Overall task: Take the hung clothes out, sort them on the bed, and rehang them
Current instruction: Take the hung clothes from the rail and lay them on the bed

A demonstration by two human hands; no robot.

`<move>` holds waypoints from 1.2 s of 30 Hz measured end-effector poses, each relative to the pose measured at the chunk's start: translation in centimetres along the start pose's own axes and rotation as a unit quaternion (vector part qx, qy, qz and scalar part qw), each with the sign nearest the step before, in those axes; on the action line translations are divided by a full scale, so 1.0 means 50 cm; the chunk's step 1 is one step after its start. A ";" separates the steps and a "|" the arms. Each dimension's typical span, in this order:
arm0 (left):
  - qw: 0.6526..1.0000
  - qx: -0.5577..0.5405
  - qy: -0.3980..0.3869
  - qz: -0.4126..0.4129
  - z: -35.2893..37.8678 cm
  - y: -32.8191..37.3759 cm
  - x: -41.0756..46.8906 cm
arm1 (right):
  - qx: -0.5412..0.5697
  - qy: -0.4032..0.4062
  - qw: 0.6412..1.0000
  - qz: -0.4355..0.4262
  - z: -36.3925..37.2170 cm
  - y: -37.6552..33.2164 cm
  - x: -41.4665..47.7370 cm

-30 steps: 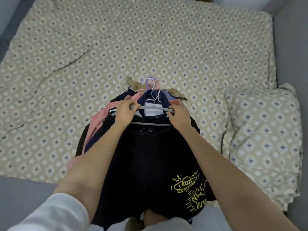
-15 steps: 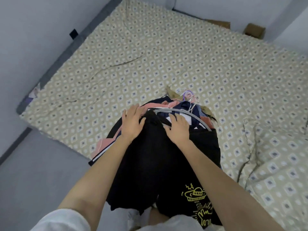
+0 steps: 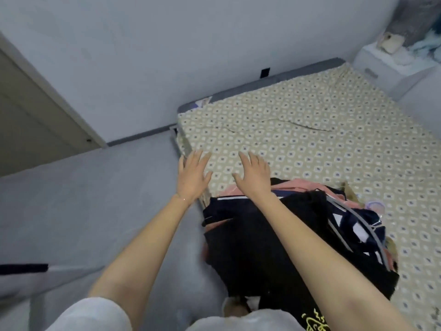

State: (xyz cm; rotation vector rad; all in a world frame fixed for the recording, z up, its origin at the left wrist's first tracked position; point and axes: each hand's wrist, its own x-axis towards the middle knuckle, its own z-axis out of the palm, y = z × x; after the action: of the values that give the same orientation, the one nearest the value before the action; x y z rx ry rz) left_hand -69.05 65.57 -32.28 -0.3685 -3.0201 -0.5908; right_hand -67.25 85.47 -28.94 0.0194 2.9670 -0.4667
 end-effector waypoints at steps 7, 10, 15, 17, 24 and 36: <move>0.980 0.027 0.128 -0.147 -0.230 -0.347 -0.298 | -0.002 -0.030 0.981 -0.192 0.092 -0.475 -0.064; 0.964 0.054 0.162 -0.203 -0.301 -0.470 -0.450 | -0.001 -0.051 0.954 -0.296 0.149 -0.679 -0.132; 0.930 0.104 0.197 -0.292 -0.374 -0.612 -0.698 | 0.016 -0.070 0.896 -0.437 0.219 -0.952 -0.271; 0.904 0.113 0.225 -0.346 -0.408 -0.656 -0.792 | 0.015 -0.076 0.870 -0.488 0.242 -1.038 -0.318; 0.806 0.175 0.264 -0.501 -0.529 -0.785 -1.074 | 0.031 -0.105 0.766 -0.633 0.306 -1.313 -0.460; 0.635 0.223 0.311 -0.671 -0.686 -0.915 -1.350 | 0.001 -0.160 0.683 -0.713 0.423 -1.724 -0.575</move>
State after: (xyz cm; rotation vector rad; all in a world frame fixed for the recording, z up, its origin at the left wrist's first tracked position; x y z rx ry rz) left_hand -14.63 -3.57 -23.08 1.7818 -2.0353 0.1252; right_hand -38.88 -2.81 -18.63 -2.1446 1.9765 -0.4653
